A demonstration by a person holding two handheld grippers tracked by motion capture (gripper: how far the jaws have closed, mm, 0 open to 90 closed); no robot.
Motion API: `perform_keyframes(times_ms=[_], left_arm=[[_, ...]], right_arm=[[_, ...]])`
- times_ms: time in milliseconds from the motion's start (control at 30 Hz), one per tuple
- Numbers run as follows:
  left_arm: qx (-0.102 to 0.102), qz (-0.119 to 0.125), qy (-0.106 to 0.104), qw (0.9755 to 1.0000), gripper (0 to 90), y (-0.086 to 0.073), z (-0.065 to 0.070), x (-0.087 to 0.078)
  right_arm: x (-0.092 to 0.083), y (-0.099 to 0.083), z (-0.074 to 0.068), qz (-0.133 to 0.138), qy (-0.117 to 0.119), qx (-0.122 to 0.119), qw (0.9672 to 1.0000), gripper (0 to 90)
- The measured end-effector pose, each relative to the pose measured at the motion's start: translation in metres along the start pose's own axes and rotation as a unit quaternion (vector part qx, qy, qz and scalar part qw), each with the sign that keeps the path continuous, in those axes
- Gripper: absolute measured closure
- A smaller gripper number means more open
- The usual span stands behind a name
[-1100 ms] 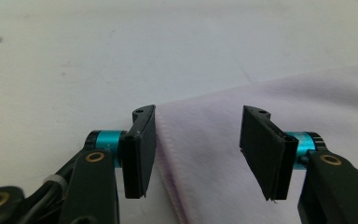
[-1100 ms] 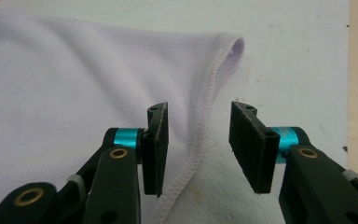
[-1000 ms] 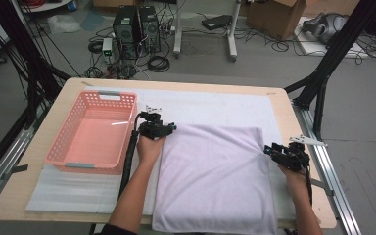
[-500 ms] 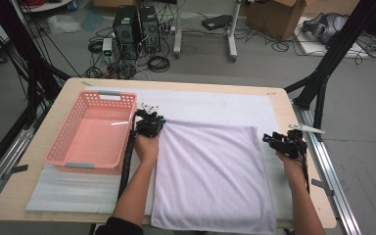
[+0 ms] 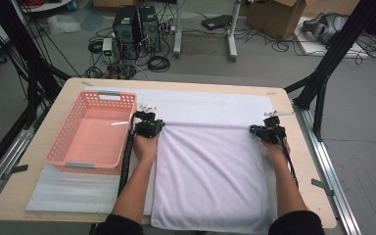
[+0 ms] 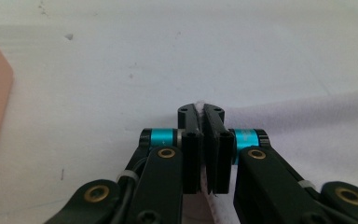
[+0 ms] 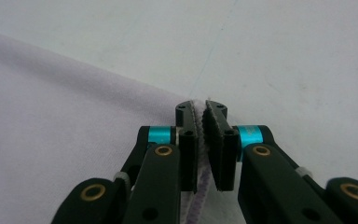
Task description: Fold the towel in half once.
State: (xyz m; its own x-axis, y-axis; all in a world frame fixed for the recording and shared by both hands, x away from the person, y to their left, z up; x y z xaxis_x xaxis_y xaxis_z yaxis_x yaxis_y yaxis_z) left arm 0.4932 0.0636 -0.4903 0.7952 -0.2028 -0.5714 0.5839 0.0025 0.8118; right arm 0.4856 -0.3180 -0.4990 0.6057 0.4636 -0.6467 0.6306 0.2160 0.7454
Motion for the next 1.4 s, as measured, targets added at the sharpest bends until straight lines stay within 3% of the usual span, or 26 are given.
perform_keyframes(times_ms=[67,167,233,300,433,467,500,533,567,633,800,900,1000,1067,1100,1133,1200,1233,1267,1300,1333,1400], left_arm=[[-0.013,0.0,0.001,0.9999,85.8,0.007,0.001,-0.003],[-0.017,0.022,0.011,0.9996,85.8,0.024,0.002,-0.007],[-0.023,0.041,0.017,0.9987,86.0,0.036,0.002,-0.01],[-0.021,0.056,0.025,0.9979,86.1,0.046,0.002,-0.011],[-0.024,0.067,0.037,0.9968,85.7,0.051,0.001,-0.009],[-0.02,0.063,0.045,0.9968,83.1,0.049,0.001,-0.007],[-0.015,0.06,0.057,0.9965,75.9,0.047,0.0,-0.006],[-0.016,0.051,0.058,0.9969,61.8,0.044,0.0,-0.004],[-0.02,0.045,0.05,0.9975,53.1,0.043,0.001,-0.004],[0.0,0.046,0.046,0.9979,49.5,0.042,0.005,-0.006],[0.032,0.02,0.012,0.9992,53.7,0.033,0.019,-0.005],[0.055,-0.003,0.005,0.9985,53.8,0.023,0.025,-0.003],[0.052,0.01,-0.001,0.9986,55.9,0.015,0.026,-0.006],[0.05,-0.001,-0.016,0.9986,52.8,0.008,0.028,-0.005],[0.055,0.0,-0.026,0.9981,49.3,0.005,0.03,-0.006],[0.059,0.001,-0.035,0.9977,47.2,0.003,0.031,-0.007],[0.056,0.003,-0.052,0.997,40.9,0.001,0.035,-0.011],[0.055,0.006,-0.062,0.9966,38.9,0.001,0.036,-0.014],[0.053,0.01,-0.07,0.9961,37.0,0.0,0.037,-0.017],[0.053,0.012,-0.083,0.995,36.4,0.0,0.039,-0.021],[0.057,0.015,-0.098,0.9934,36.0,-0.001,0.04,-0.025],[0.06,0.023,-0.122,0.9904,35.6,-0.003,0.041,-0.034]], right_arm=[[-0.004,0.005,0.004,0.009,-0.015,-0.002,0.9998,86.4],[-0.017,0.019,0.011,0.068,-0.024,0.013,0.9973,86.6],[-0.024,0.029,0.011,0.097,-0.037,-0.011,0.9946,86.6],[-0.03,0.04,0.009,0.126,-0.051,-0.043,0.9898,86.5],[-0.027,0.051,0.009,0.137,-0.072,-0.048,0.9868,85.1],[-0.024,0.053,0.009,0.136,-0.08,-0.047,0.9863,80.5],[-0.021,0.053,0.009,0.132,-0.086,-0.034,0.987,69.8],[-0.019,0.053,0.01,0.133,-0.091,-0.018,0.9868,62.0],[-0.02,0.052,0.011,0.137,-0.088,-0.002,0.9866,59.2],[-0.022,0.051,0.012,0.137,-0.081,0.01,0.9872,56.6],[-0.029,0.043,0.009,0.118,-0.061,0.012,0.9911,60.3],[-0.029,0.029,0.003,0.081,-0.046,0.003,0.9956,62.1],[-0.025,0.008,0.0,0.041,-0.038,0.001,0.9985,61.2],[-0.019,-0.008,0.0,-0.009,-0.026,0.014,0.9995,56.5],[-0.017,-0.015,0.0,-0.029,-0.028,0.009,0.9991,57.1],[-0.019,-0.015,0.0,-0.014,-0.039,0.003,0.9991,60.7],[-0.025,-0.018,0.007,-0.006,-0.089,-0.025,0.9957,59.6],[-0.026,-0.018,0.009,-0.003,-0.094,-0.005,0.9955,59.8],[-0.029,-0.018,0.011,-0.004,-0.109,-0.003,0.994,61.0],[-0.032,-0.019,0.012,-0.011,-0.134,-0.008,0.9908,65.7],[-0.036,-0.019,0.012,-0.011,-0.149,-0.017,0.9887,60.8],[-0.045,-0.016,0.004,0.02,-0.11,0.003,0.9937,58.4]])
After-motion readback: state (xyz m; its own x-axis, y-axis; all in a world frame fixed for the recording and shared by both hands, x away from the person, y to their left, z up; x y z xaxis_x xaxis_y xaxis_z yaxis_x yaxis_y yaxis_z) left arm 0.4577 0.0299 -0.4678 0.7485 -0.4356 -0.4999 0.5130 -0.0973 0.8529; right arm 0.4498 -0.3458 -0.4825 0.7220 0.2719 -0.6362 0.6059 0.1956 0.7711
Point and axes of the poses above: each handheld gripper's, and its own axes: x roughly forward along the jaws, y roughly out of its top, z roughly to its right, the point moved 8 cm from there along x, roughly forward along the jaws, and after that the axes turned 7 degrees about y, right-handed, at the moved point
